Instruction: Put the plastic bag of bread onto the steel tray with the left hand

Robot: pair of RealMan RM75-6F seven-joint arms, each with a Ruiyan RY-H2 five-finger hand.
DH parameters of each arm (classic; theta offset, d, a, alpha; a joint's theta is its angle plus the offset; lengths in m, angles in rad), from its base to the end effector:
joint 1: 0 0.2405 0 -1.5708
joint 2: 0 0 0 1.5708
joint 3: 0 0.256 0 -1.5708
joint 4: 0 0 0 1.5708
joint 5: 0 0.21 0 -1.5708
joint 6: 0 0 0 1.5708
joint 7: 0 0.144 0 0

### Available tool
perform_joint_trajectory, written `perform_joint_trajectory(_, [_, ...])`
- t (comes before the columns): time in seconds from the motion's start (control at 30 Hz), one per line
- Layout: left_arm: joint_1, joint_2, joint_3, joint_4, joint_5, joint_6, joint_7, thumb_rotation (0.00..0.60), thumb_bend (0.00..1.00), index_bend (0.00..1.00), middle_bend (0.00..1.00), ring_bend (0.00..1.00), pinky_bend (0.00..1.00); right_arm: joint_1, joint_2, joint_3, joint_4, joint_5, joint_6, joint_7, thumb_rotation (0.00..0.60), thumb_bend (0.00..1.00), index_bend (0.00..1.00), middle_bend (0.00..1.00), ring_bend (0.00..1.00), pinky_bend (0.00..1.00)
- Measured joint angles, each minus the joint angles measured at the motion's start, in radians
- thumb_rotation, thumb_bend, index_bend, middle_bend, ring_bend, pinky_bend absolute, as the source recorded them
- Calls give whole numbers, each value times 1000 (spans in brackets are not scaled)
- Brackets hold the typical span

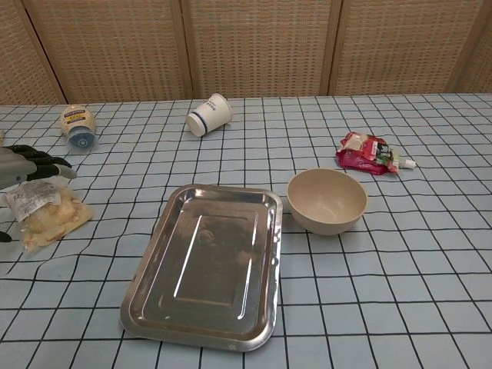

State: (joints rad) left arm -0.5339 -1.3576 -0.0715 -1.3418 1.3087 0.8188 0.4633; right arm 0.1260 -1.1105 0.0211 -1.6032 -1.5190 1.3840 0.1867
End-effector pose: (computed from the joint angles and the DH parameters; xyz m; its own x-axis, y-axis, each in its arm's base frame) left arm -0.2865 0.3115 0.0354 0.7997 0.2976 0.5214 0.6003 -0.3838 -0.7017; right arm -0.3119 -0.1869 0.1446 0.2423 -0.1229 0.9624 -0.9701 -0.0415 0.2389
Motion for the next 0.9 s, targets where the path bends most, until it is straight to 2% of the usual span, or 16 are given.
perform_joint_trajectory(0.07, [-8, -19, 1, 16, -7, -3, 5, 600, 3, 12, 0, 0, 12, 0, 1, 3, 4, 5, 1, 7, 600, 44, 15, 0, 0, 0])
perform_joint_trajectory(0.13, [-14, -45, 2, 39, -11, 1, 9, 600, 73, 98, 2, 12, 82, 0, 1, 6, 7, 7, 1, 12, 600, 44, 16, 0, 0, 0])
perform_joint_trajectory(0.2, [-15, -65, 3, 57, -8, 20, 9, 600, 234, 286, 87, 116, 227, -1, 1, 7, 8, 6, 4, 14, 600, 44, 16, 0, 0, 0])
perform_joint_trajectory(0.27, [-12, -83, 5, 69, 1, 47, 6, 600, 344, 453, 230, 254, 346, -2, 2, 7, 8, 4, 7, 15, 600, 44, 17, 0, 0, 0])
perform_joint_trajectory(0.33, [-7, -106, 10, 97, 13, 80, -1, 600, 388, 560, 327, 338, 410, -3, 3, 6, 8, 3, 9, 16, 600, 44, 17, 0, 0, 0])
perform_joint_trajectory(0.4, [-3, -123, 17, 120, 29, 107, -14, 600, 404, 620, 385, 386, 446, -5, 4, 6, 8, 1, 11, 17, 600, 44, 17, 0, 0, 0])
perform_joint_trajectory(0.5, [2, -127, 20, 124, 52, 143, -33, 600, 411, 665, 425, 419, 475, -5, 3, 5, 7, 0, 11, 16, 600, 44, 17, 0, 0, 0])
perform_joint_trajectory(0.67, [4, -108, 20, 90, 105, 205, -69, 600, 411, 668, 427, 420, 476, -5, 3, 5, 4, -2, 11, 15, 600, 44, 17, 0, 0, 0])
perform_joint_trajectory(0.9, [-24, -51, 5, -96, 179, 261, -62, 600, 407, 667, 427, 420, 476, -6, 10, 7, -1, -5, 16, 25, 600, 44, 17, 0, 0, 0])
